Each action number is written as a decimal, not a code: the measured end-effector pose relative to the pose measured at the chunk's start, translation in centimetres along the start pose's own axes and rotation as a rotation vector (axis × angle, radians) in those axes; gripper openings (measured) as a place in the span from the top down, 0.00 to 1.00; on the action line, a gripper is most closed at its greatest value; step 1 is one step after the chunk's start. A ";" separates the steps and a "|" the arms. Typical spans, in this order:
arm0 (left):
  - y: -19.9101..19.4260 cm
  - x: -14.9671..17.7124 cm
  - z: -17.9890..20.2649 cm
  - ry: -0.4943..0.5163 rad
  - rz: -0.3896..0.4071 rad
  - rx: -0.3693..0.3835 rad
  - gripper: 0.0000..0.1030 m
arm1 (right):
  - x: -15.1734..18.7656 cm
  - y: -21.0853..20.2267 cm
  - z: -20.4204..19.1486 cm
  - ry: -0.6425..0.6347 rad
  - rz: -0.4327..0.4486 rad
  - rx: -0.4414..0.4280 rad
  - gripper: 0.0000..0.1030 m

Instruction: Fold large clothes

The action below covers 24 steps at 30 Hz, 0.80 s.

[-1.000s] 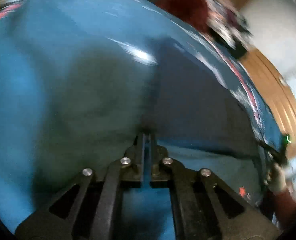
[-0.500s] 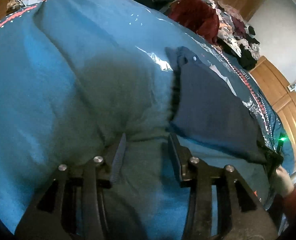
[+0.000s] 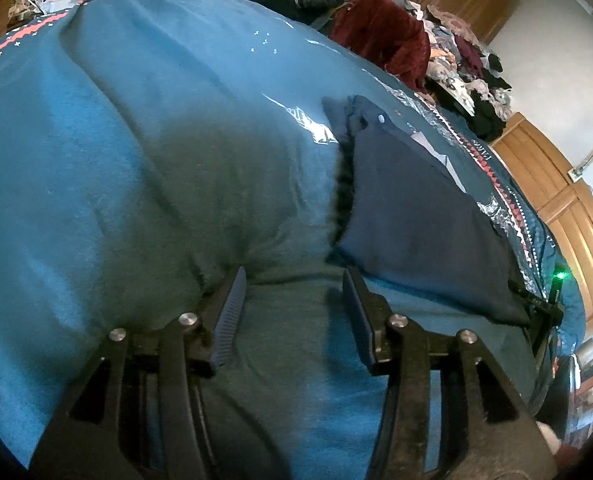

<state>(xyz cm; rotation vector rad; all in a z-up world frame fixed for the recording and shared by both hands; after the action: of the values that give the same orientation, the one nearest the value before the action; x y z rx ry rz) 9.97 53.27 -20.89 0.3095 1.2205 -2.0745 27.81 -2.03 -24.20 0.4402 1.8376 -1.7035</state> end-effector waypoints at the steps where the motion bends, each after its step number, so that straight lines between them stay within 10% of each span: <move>1: 0.0 0.0 0.0 0.001 0.002 0.001 0.53 | -0.1 0.0 0.0 0.001 0.000 -0.001 0.00; 24: 0.5 0.0 -0.1 0.001 0.008 0.017 0.51 | 0.0 0.0 -0.2 0.009 0.004 -0.005 0.00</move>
<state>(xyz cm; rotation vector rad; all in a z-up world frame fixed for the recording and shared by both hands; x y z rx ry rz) 10.26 53.24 -21.27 0.3232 1.2009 -2.0794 27.71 -1.87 -24.19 0.4499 1.8454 -1.6963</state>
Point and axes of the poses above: each gripper's, at about its wrist camera, not at the fingertips, and y roughly the way its jaws point, z to its right, x to its underside, the point moved 3 cm from there along y, roughly the way its jaws point, and after that the axes turned 6 degrees about -y, right-handed, at the moved point
